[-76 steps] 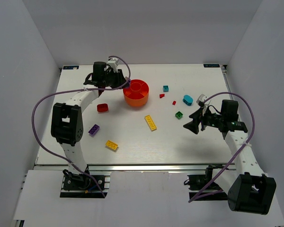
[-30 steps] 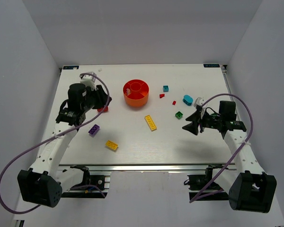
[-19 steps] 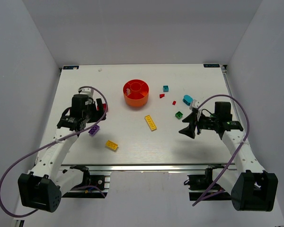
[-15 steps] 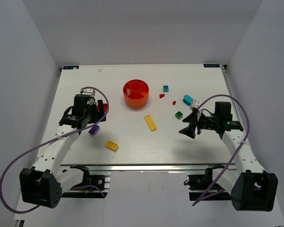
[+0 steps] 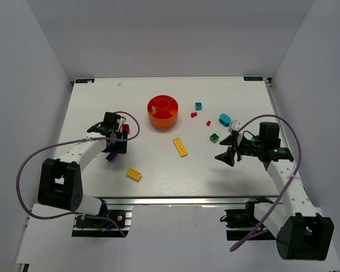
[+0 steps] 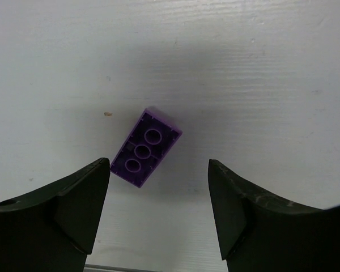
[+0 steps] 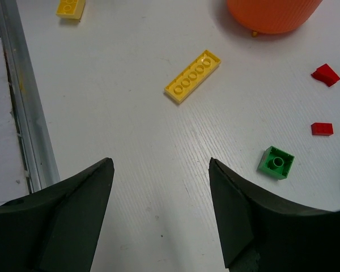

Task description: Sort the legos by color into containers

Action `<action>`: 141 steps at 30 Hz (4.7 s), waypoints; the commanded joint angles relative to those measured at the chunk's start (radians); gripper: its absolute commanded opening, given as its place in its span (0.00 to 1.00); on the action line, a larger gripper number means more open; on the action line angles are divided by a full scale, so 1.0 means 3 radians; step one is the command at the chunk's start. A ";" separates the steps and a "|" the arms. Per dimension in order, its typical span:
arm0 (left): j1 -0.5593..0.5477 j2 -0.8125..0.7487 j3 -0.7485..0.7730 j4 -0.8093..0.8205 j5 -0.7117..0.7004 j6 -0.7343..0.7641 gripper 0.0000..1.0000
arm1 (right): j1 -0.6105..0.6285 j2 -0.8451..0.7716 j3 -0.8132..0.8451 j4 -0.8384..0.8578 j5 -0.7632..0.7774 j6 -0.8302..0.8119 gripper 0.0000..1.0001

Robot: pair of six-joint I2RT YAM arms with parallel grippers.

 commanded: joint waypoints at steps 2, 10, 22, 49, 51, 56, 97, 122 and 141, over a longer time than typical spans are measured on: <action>-0.0015 0.0121 0.0201 -0.0052 -0.0046 0.0236 0.79 | -0.0001 -0.0127 0.0082 0.0041 -0.0034 -0.0005 0.74; -0.0015 0.0576 0.0477 -0.0118 -0.0067 0.0364 0.74 | -0.0012 -0.0193 0.0087 0.0010 -0.0074 -0.0020 0.74; 0.0016 0.0643 0.0335 -0.0006 0.0020 0.0323 0.71 | -0.0007 -0.0183 0.0087 0.0015 -0.0054 -0.0020 0.74; 0.0047 0.0843 0.0386 -0.0016 -0.0046 0.0257 0.26 | -0.0042 -0.0193 0.0082 0.0020 -0.0054 -0.0020 0.74; 0.0047 0.0802 0.0432 -0.0026 0.0025 0.0257 0.19 | -0.0042 -0.0193 0.0077 0.0020 -0.0049 -0.0020 0.74; 0.0047 0.0455 0.0636 0.0025 0.0377 0.0221 0.03 | -0.0047 -0.0193 0.0077 0.0021 -0.0049 -0.0020 0.74; 0.0333 0.1977 0.1874 0.4269 0.4157 -0.1660 0.02 | -0.0042 0.0011 0.0036 0.0082 0.0074 0.0000 0.74; 0.0461 0.2417 0.1869 0.4203 0.4259 -0.1692 0.42 | -0.0042 0.0108 0.0031 0.0092 0.0110 0.0016 0.74; 0.0491 0.2045 0.2180 0.3804 0.4086 -0.1584 0.63 | -0.0042 0.0103 0.0010 0.0036 0.0038 -0.0107 0.75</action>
